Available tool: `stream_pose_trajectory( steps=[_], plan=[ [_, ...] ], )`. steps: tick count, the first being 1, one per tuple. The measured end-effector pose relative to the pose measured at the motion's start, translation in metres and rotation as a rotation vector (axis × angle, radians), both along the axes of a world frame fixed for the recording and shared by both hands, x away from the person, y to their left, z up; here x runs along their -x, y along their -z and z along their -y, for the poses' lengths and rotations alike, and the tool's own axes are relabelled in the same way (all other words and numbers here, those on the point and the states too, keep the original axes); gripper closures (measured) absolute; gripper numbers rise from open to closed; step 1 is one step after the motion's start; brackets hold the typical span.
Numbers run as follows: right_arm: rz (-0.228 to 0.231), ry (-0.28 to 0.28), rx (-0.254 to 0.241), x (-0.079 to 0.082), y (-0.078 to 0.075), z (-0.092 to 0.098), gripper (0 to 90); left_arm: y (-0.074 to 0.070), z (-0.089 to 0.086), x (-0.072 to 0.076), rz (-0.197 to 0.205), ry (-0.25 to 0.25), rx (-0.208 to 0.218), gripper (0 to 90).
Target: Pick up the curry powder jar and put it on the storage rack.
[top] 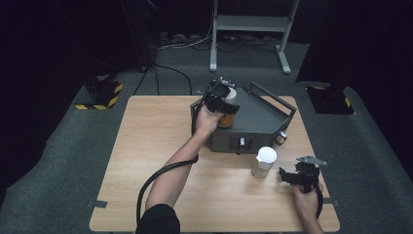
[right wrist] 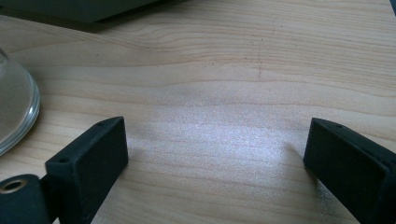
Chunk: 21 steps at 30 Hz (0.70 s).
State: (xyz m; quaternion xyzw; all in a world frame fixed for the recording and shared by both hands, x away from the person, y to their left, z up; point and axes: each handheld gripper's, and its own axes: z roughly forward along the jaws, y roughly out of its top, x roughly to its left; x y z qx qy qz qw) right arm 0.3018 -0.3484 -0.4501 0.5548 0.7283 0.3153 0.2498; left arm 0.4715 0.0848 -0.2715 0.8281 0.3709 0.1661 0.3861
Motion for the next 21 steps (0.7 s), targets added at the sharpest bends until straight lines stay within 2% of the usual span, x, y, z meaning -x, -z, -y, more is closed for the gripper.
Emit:
stream_pose_trajectory(
  steps=[21],
  plan=[
    [0.000, 0.000, 0.000, 0.0000, 0.0000, -0.0001, 5.9, 0.0063, -0.0026, 0.0062, 0.027, 0.004, 0.011, 34.2]
  ],
)
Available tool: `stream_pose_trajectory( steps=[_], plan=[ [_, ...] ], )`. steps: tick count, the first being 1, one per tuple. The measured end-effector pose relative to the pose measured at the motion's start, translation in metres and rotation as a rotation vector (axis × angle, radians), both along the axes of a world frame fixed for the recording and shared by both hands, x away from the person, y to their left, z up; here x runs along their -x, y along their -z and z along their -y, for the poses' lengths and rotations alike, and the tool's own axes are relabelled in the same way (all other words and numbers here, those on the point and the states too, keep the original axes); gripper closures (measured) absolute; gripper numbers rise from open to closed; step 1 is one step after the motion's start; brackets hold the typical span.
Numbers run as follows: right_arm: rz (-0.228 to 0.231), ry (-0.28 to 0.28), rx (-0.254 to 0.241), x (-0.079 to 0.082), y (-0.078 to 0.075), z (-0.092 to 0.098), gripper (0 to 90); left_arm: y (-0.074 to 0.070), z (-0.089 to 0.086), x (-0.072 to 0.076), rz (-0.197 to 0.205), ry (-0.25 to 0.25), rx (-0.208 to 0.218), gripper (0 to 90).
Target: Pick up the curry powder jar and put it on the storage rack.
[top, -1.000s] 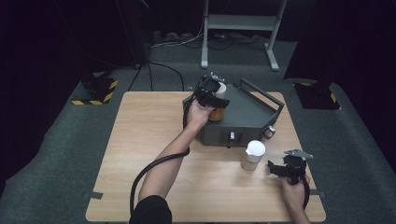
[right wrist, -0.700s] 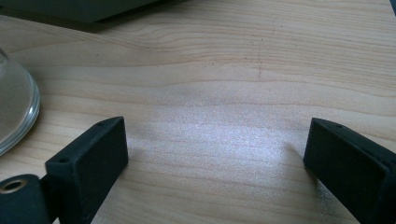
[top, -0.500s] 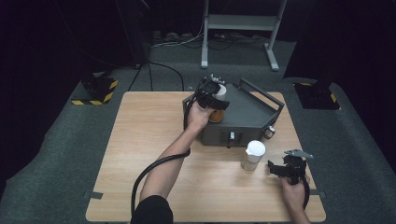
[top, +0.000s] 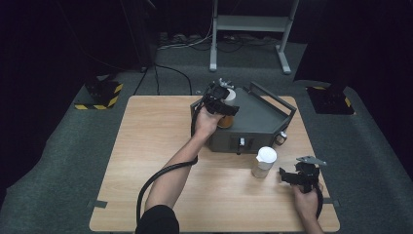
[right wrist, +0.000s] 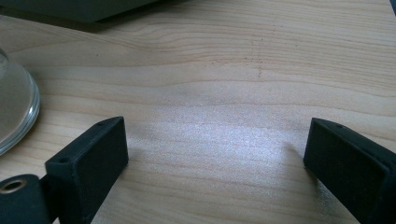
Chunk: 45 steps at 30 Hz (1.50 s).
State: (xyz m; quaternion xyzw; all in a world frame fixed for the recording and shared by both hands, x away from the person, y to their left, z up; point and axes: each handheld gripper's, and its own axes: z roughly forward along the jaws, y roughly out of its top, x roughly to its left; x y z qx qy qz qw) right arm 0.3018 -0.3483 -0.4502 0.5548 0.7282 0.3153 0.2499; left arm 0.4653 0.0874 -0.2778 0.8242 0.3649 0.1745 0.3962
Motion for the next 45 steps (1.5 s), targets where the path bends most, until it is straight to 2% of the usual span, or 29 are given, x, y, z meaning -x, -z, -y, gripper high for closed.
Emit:
stream_pose_trajectory(
  steps=[9, 11, 12, 13, 18, 26, 34, 45],
  plan=[
    [0.000, 0.000, 0.000, 0.000, 0.000, 0.000, 5.9, 0.002, -0.001, 0.002, 0.009, 0.001, 0.001, 33.0],
    [0.000, 0.000, 0.000, 0.000, 0.000, 0.000, 5.9, 0.002, -0.002, 0.003, 0.013, -0.004, 0.009, 25.5],
    [0.000, 0.000, 0.000, 0.000, 0.000, 0.000, 5.9, 0.002, -0.003, 0.005, 0.023, -0.013, 0.018, 17.9],
    [0.000, 0.000, 0.000, 0.000, 0.000, 0.000, 5.9, 0.002, -0.003, 0.005, 0.023, -0.013, 0.018, 14.1],
    [0.000, 0.000, 0.000, 0.000, 0.000, 0.000, 5.9, 0.000, -0.009, 0.011, 0.036, -0.022, 0.035, 6.7],
    [-0.001, 0.001, -0.001, 0.000, 0.000, 0.000, 5.9, -0.003, -0.019, 0.022, 0.036, -0.024, 0.036, 2.7],
    [0.001, 0.001, 0.000, 0.000, 0.000, 0.000, 5.9, -0.005, -0.037, 0.041, 0.045, -0.029, 0.052, 2.4],
    [0.000, 0.000, 0.001, 0.000, 0.000, 0.000, 5.9, 0.001, -0.056, 0.065, 0.041, -0.043, 0.061, 2.4]
  ],
)
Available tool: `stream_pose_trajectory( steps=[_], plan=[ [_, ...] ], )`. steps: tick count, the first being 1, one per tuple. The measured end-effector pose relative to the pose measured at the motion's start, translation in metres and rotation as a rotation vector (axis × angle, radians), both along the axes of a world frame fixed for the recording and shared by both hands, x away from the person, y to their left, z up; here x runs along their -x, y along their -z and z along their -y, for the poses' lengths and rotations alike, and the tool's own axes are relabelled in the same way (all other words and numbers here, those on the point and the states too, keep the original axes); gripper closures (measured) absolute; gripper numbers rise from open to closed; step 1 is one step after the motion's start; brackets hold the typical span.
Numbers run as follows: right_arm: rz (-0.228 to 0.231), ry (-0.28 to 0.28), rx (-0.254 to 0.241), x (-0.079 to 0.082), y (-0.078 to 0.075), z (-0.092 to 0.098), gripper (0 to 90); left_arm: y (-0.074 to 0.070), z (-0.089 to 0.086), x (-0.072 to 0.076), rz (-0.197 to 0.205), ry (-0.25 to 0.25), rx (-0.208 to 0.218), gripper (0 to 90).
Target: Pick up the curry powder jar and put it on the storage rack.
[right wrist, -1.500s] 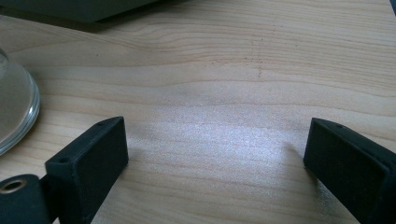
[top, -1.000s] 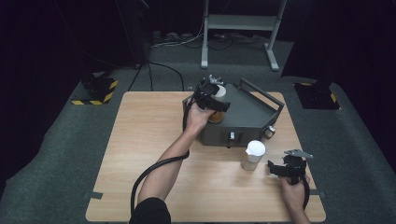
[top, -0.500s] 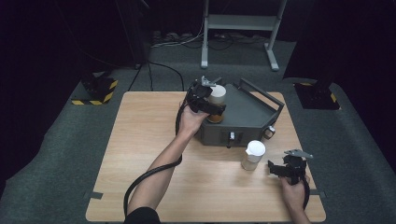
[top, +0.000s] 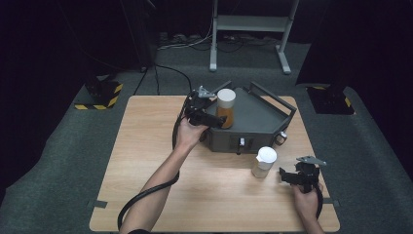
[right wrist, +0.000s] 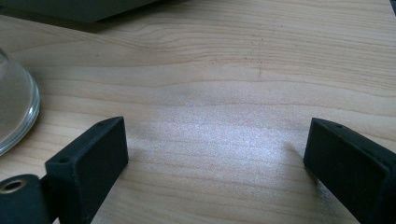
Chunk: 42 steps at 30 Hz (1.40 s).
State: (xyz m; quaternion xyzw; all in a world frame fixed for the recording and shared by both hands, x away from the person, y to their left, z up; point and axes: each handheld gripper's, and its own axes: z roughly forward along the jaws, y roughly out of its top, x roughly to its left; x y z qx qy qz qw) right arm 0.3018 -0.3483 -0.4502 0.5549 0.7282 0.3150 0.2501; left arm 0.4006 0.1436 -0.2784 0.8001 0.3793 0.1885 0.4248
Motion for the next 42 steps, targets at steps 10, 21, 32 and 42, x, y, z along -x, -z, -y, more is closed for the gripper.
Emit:
stream_pose_trajectory(
  steps=[10, 21, 32, 42],
  plan=[
    [0.000, 0.000, 0.000, 0.000, 0.000, 0.000, 5.9, 0.013, -0.009, 0.018, -0.008, 0.001, 0.008, 2.0],
    [0.000, 0.000, 0.000, 0.000, 0.000, 0.000, 5.9, 0.032, -0.013, 0.033, -0.024, -0.012, 0.024, 0.2],
    [0.000, 0.000, 0.000, 0.000, 0.000, 0.000, 5.9, 0.051, -0.012, 0.051, -0.015, -0.006, 0.013, 0.2],
    [0.000, 0.000, 0.000, 0.000, 0.000, 0.000, 5.9, 0.076, -0.018, 0.062, -0.049, -0.019, 0.022, 0.2]
  ],
)
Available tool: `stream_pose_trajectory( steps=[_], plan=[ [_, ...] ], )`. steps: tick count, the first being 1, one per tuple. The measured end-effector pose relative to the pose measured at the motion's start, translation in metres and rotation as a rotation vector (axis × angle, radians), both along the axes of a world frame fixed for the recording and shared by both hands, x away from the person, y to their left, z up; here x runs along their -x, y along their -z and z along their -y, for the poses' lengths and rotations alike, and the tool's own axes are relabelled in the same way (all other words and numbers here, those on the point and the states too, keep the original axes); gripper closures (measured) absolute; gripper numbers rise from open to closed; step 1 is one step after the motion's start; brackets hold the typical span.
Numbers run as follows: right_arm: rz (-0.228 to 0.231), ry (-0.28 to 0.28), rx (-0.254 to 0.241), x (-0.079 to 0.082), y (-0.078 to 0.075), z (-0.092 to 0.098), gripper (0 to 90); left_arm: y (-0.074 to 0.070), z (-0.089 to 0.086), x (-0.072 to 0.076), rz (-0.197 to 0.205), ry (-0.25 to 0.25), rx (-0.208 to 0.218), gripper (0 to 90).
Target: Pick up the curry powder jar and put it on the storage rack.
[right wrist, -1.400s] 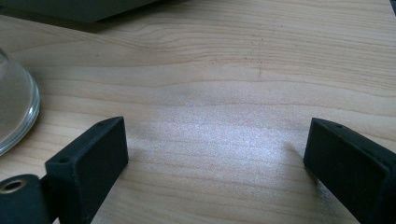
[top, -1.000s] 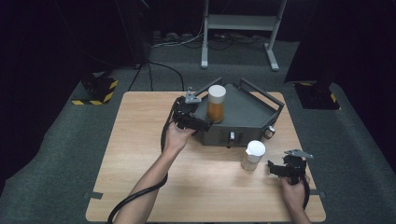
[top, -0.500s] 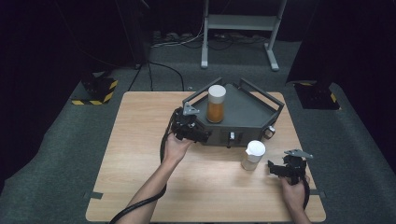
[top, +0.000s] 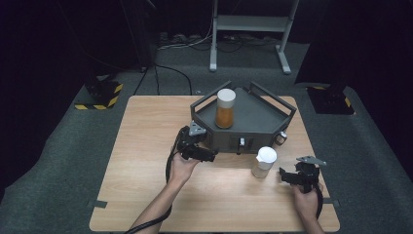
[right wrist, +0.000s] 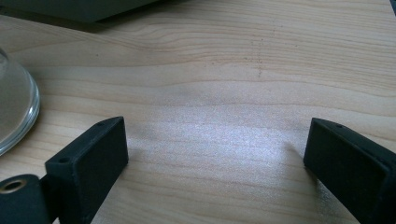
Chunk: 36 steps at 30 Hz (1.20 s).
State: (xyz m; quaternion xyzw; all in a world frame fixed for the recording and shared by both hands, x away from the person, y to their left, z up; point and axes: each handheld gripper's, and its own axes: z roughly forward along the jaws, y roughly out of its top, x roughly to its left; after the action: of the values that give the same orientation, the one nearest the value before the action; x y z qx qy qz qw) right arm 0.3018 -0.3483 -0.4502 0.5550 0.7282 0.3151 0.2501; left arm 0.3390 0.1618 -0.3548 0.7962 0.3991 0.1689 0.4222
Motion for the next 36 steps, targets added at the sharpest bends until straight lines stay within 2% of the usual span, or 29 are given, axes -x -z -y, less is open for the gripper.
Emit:
stream_pose_trajectory(
  steps=[5, 9, 12, 20, 25, 36],
  plan=[
    [0.000, 0.000, 0.000, 0.000, 0.000, 0.000, 5.9, 0.015, -0.004, 0.003, -0.025, -0.016, 0.002, 0.2],
    [0.000, 0.000, 0.000, 0.000, 0.000, 0.000, 5.9, 0.033, -0.008, 0.008, -0.053, -0.042, 0.003, 0.2],
    [0.000, 0.000, 0.000, 0.000, 0.000, 0.000, 5.9, 0.038, -0.010, 0.009, -0.062, -0.051, 0.009, 0.2],
    [0.000, 0.000, 0.000, 0.000, 0.000, 0.000, 5.9, 0.051, -0.013, 0.016, -0.066, -0.080, -0.018, 0.2],
    [0.000, 0.000, 0.000, 0.000, 0.000, 0.000, 5.8, 0.059, -0.013, 0.015, -0.090, -0.073, -0.018, 0.3],
    [0.000, 0.000, 0.000, 0.000, 0.000, 0.000, 5.8, 0.075, -0.002, 0.020, -0.115, -0.076, -0.074, 0.3]
  ],
)
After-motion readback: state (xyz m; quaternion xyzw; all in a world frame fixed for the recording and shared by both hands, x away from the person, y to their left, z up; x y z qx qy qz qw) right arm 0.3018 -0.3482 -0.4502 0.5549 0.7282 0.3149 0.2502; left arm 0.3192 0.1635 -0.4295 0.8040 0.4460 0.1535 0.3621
